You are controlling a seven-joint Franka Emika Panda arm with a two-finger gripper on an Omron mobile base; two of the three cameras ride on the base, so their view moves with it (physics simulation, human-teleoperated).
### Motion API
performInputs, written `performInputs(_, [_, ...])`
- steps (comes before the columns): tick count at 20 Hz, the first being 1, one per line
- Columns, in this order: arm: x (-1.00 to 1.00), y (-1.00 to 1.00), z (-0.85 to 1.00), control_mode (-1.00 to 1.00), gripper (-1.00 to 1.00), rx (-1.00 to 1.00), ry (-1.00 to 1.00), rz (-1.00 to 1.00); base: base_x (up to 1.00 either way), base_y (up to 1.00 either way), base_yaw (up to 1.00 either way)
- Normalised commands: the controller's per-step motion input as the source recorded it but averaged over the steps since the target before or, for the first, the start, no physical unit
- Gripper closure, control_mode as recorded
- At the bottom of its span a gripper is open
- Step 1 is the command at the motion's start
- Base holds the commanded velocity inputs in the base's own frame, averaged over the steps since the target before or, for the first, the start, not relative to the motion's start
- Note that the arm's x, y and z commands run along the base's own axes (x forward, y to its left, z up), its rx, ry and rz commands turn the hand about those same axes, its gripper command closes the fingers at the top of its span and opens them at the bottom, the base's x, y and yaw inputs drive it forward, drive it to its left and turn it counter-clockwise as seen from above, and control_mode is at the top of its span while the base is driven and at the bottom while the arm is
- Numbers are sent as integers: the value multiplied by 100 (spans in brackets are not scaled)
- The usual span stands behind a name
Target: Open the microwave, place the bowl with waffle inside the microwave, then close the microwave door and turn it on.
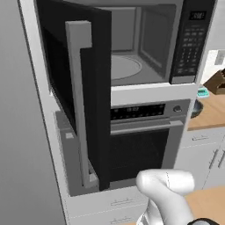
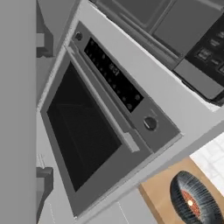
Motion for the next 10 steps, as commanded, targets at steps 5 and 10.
performInputs(5, [0,0,0,100,-100,0,0,0,36,-100,0])
performInputs(10, [0,0,0,100,-100,0,0,0,41,-94,5])
